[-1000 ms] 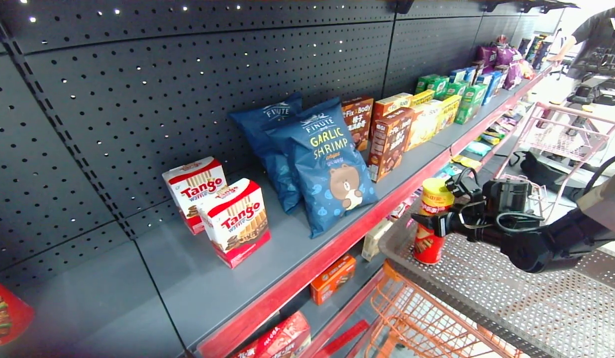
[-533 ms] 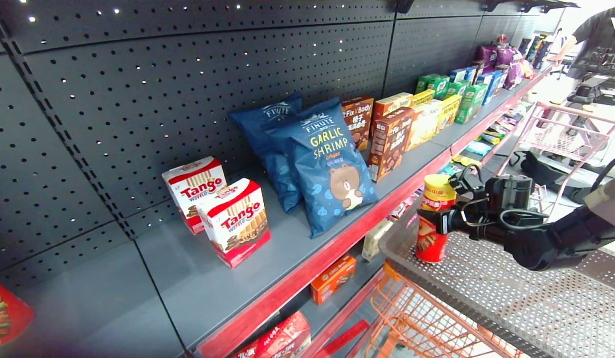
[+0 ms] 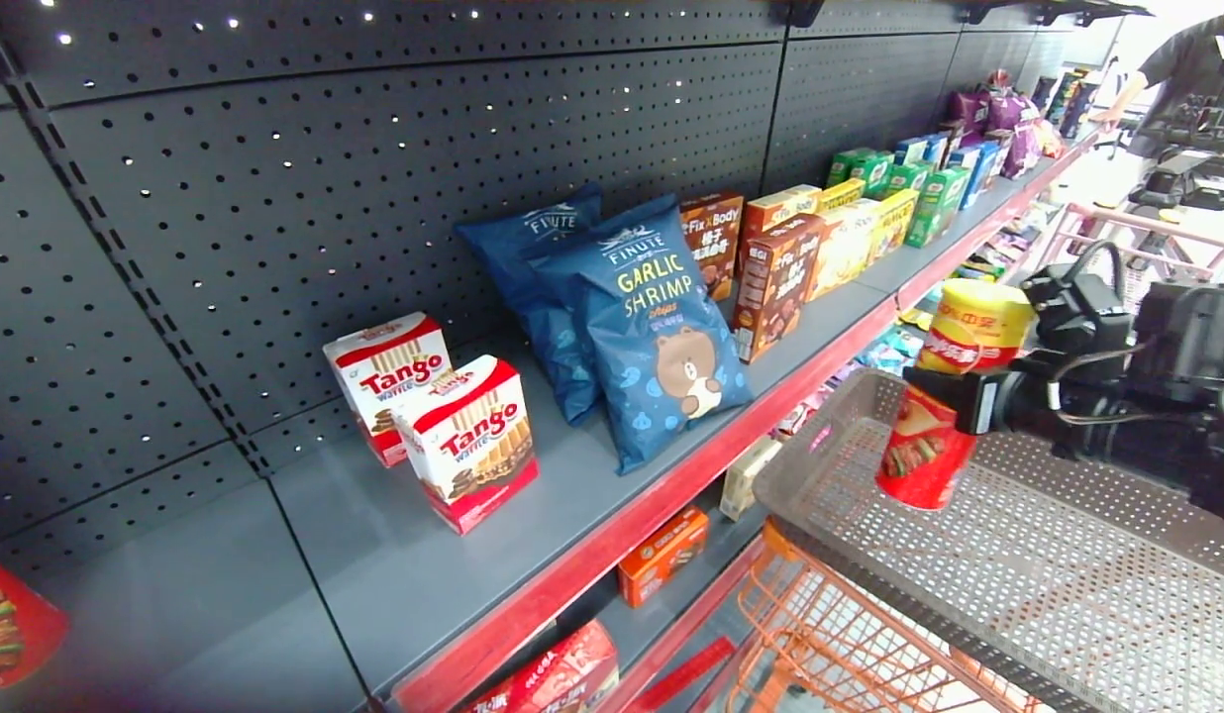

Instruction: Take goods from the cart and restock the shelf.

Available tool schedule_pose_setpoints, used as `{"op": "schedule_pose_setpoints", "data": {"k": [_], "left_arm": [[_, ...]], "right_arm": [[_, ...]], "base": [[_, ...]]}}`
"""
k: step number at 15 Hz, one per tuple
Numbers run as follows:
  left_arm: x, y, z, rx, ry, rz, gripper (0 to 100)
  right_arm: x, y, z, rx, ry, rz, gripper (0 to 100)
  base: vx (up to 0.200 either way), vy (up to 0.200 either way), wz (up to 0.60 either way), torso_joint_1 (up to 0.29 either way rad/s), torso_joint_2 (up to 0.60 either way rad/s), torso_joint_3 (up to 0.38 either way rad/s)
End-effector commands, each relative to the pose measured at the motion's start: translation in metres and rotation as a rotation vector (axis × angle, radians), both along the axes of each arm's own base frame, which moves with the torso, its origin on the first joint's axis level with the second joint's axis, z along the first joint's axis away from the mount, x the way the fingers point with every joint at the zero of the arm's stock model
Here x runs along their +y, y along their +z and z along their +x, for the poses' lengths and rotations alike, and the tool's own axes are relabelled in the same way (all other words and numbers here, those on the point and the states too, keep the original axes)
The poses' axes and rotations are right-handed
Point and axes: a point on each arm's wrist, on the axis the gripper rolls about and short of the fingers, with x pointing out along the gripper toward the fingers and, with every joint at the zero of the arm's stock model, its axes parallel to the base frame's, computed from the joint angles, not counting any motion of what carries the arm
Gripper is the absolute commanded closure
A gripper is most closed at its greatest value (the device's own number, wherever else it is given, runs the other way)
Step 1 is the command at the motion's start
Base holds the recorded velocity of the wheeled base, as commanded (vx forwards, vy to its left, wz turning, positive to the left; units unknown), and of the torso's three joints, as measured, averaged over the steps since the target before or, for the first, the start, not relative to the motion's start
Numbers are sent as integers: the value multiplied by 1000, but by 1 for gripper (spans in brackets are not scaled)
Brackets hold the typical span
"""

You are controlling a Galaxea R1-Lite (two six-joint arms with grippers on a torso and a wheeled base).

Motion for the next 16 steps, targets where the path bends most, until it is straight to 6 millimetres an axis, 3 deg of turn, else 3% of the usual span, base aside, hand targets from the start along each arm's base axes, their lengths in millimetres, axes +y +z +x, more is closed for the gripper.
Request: {"op": "schedule_pose_setpoints", "data": {"k": [1, 2, 5, 8, 12, 16], "left_arm": [[0, 0, 0, 0, 0, 0, 0], [0, 0, 0, 0, 0, 0, 0], [0, 0, 0, 0, 0, 0, 0], [0, 0, 0, 0, 0, 0, 0], [0, 0, 0, 0, 0, 0, 0], [0, 0, 0, 0, 0, 0, 0]], "right_arm": [[-15, 27, -100, -90, -33, 19, 100], [-23, 28, -137, -73, -53, 15, 100], [-38, 27, -186, -10, -200, -7, 100], [-42, 15, -203, 39, -388, -70, 100], [-42, 5, -229, 23, -355, -62, 100], [-43, 0, -237, 6, -345, -56, 100]], "base": [[0, 0, 0, 0, 0, 0], [0, 0, 0, 0, 0, 0], [0, 0, 0, 0, 0, 0], [0, 0, 0, 0, 0, 0], [0, 0, 600, -2, 1, 6], [0, 0, 600, 1, 2, 5]]}}
